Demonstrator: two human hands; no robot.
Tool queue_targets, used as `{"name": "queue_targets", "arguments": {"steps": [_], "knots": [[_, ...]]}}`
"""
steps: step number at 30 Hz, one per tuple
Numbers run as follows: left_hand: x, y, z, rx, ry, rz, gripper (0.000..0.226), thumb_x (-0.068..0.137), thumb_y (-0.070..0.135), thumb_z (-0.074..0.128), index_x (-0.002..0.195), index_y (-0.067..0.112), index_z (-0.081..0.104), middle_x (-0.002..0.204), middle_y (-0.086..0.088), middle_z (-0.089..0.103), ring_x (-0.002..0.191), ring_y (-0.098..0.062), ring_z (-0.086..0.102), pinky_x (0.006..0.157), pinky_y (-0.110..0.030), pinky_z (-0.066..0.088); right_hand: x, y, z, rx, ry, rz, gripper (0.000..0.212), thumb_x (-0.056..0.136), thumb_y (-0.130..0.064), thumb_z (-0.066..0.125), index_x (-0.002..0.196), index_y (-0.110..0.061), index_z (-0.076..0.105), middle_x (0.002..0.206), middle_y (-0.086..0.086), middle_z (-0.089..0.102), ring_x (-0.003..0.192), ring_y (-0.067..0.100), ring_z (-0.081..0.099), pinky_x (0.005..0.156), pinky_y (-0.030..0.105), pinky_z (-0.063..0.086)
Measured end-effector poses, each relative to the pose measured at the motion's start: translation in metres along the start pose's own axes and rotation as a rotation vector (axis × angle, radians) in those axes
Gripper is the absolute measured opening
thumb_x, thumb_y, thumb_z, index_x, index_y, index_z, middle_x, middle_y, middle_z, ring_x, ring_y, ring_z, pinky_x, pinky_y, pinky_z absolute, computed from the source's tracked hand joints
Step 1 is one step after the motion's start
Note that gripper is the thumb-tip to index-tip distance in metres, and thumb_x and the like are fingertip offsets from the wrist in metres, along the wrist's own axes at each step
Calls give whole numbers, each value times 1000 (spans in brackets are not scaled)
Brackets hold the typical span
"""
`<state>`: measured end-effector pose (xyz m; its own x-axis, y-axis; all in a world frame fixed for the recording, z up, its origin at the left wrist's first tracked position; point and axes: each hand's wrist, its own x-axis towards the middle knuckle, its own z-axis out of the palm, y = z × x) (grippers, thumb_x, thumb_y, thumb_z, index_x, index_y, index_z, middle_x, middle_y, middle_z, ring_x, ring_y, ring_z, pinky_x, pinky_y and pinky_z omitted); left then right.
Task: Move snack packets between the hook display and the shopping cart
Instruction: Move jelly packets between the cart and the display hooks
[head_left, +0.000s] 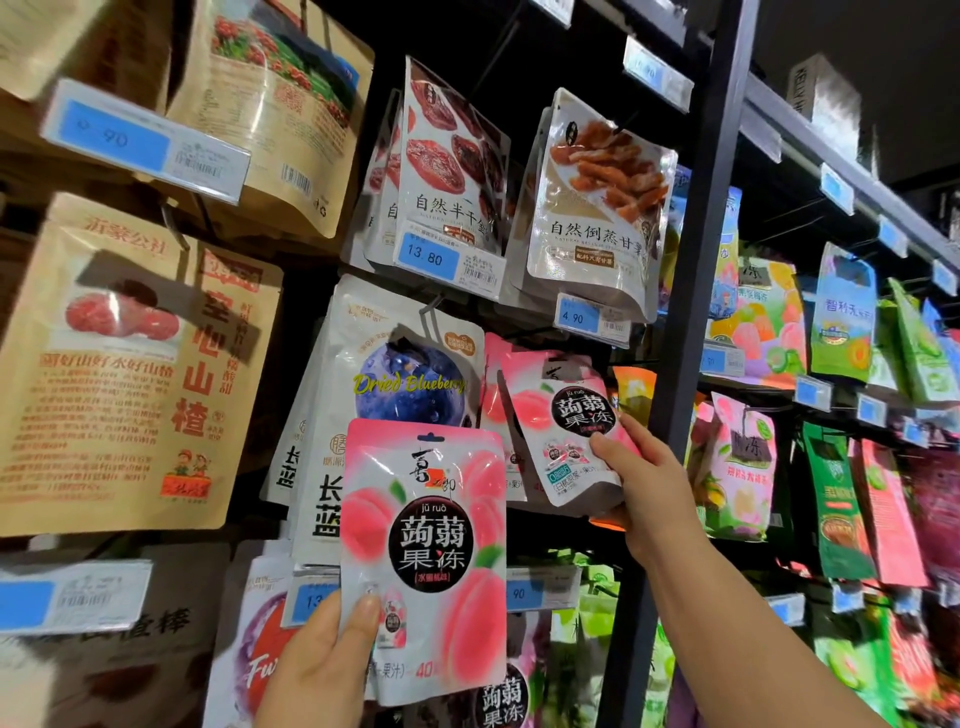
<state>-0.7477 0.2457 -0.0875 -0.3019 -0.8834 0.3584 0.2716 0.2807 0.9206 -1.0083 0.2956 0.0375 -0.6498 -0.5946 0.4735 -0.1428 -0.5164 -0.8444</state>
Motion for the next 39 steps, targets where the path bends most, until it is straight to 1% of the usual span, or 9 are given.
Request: {"name": "queue_targets", "arguments": {"steps": [5,10,17,21,24,28,30,34,39], "knots": [[-8,10,11,-56,102,78,14,97,25,49,101,33,60,91,25,57,80,11,46,65,-9,32,3,12,6,-88,-20,27,66,78,-20,80,136,-34,52,124,7,64,94,28,72,71,37,59],[-5,13,19,25,36,94,20,98,29,44,93,43,57,90,22,62,83,13,48,61,-5,32,-8,21,4,-337,28,-27,95,47,-57,83,135,-44,49,131,-1,59,112,23,64,94,48,54],[-6,14,27,-10,18,101,23,98,31,44,88,36,64,83,14,70,81,7,59,58,-8,35,-31,16,3,-824,94,-283,47,82,-44,71,126,-35,58,126,-5,49,106,11,50,89,31,42],[-5,13,35,-19,-2,114,25,99,30,44,89,28,67,80,7,71,70,7,62,52,-5,38,-53,13,7,-977,136,-570,21,87,-46,64,73,-30,64,82,-12,60,87,11,53,72,27,38],[-3,13,39,-40,-7,106,25,99,31,43,90,29,66,83,7,70,80,-1,63,58,-7,37,-69,13,8,-771,-180,-341,43,87,-52,63,60,-19,56,55,-14,50,57,2,45,57,21,34],[2,11,51,-105,-28,124,22,99,28,45,93,28,66,85,10,72,80,4,64,62,-11,42,-85,17,7,-464,-454,34,17,93,-27,64,79,-18,60,60,-8,54,49,5,49,51,20,39],[5,10,59,-150,-62,129,22,99,25,46,95,26,67,87,11,73,81,0,67,69,-15,48,-89,21,6,-352,-472,106,17,84,-26,71,95,-16,62,69,1,61,52,10,57,46,20,42],[10,11,74,-166,-85,158,21,99,24,47,94,25,67,83,9,73,81,-4,68,64,-12,49,-90,23,4,-221,-426,108,56,68,-18,79,120,-20,57,106,5,74,95,24,72,72,36,58],[20,19,87,-63,-162,210,18,99,30,46,98,31,64,87,12,71,78,5,64,66,-12,50,-81,18,-4,-82,-236,24,46,72,-3,75,114,-13,57,97,10,74,83,23,73,65,30,58]]}}
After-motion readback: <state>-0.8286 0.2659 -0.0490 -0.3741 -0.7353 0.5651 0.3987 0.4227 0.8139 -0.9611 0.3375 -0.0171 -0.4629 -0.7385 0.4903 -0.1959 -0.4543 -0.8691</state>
